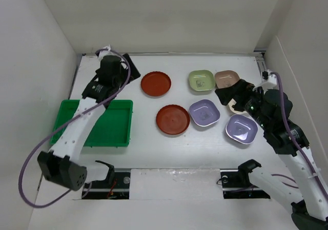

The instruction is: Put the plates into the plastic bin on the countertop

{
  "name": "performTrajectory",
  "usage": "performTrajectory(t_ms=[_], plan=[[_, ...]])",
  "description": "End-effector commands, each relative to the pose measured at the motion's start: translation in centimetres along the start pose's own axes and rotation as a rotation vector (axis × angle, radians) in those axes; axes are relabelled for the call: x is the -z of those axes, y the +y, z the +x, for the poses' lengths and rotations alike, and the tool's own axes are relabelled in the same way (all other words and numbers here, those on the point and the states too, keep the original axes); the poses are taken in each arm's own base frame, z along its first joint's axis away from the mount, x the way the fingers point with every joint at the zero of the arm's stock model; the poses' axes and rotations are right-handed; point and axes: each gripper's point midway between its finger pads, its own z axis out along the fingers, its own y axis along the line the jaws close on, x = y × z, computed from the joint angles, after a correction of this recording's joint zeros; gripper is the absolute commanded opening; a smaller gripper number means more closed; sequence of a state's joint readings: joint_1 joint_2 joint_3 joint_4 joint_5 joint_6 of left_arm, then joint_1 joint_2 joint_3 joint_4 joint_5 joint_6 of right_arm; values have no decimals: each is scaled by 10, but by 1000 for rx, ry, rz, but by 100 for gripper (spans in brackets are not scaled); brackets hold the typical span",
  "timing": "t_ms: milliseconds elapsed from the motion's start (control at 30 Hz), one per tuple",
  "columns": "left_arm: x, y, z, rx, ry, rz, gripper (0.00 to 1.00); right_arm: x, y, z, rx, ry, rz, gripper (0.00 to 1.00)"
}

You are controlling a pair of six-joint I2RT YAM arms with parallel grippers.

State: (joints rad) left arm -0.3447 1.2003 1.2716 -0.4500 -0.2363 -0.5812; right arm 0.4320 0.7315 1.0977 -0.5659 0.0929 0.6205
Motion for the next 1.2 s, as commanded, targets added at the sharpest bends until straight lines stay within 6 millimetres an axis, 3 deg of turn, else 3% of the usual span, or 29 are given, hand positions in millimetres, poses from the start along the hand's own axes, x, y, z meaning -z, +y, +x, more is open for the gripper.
performTrajectory(t_ms=[0,33,100,133,167,233,267,367,533,667,733,833,933,1167], plan=[[-31,-28,-20,34,-19,43,100,6,27,-14,8,-43,-128,100],[-59,-36,-15,11,15,30,100,5,29,-8,10,-23,-140,100],[-89,-36,-7,-13,66,-6,100,7,34,-3,13,2,-173,100],[-101,-41,-22,-3,53,-15,98,11,39,-2,14,7,-196,100],[-135,-23,0,-17,129,-90,98,12,39,1,15,21,-199,100],[-160,-24,12,-32,193,-88,94,16,40,3,16,27,-206,100],[-183,-20,20,-40,232,-106,93,23,40,1,16,15,-215,100],[-216,-18,40,-88,287,-108,92,32,36,2,15,-2,-212,100],[-242,-4,68,-125,348,-143,91,36,29,3,23,-18,-193,100],[-248,6,85,-143,392,-170,85,35,27,2,22,-23,-185,100],[-251,19,102,-143,428,-207,77,33,30,6,25,-3,-195,100],[-252,30,105,-135,424,-269,63,35,32,3,24,-10,-200,100],[-256,48,127,-148,476,-331,53,35,32,3,24,-10,-200,100],[-262,58,139,-159,500,-359,50,38,29,1,22,-30,-192,100]])
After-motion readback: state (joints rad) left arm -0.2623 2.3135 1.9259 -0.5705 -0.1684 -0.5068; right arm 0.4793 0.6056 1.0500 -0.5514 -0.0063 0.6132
